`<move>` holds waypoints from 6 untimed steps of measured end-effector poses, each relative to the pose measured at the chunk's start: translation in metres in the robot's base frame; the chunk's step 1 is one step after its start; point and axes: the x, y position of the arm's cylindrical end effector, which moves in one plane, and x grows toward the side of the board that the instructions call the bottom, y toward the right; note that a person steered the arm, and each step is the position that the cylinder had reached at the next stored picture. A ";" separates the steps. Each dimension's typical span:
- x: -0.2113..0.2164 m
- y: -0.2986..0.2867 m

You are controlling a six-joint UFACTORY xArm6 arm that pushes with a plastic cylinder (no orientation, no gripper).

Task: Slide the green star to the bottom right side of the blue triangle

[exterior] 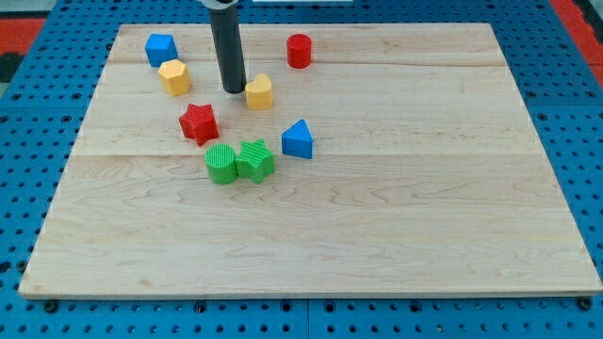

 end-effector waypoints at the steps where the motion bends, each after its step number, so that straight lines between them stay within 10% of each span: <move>1: 0.029 -0.003; 4: 0.141 0.012; 6: 0.126 0.157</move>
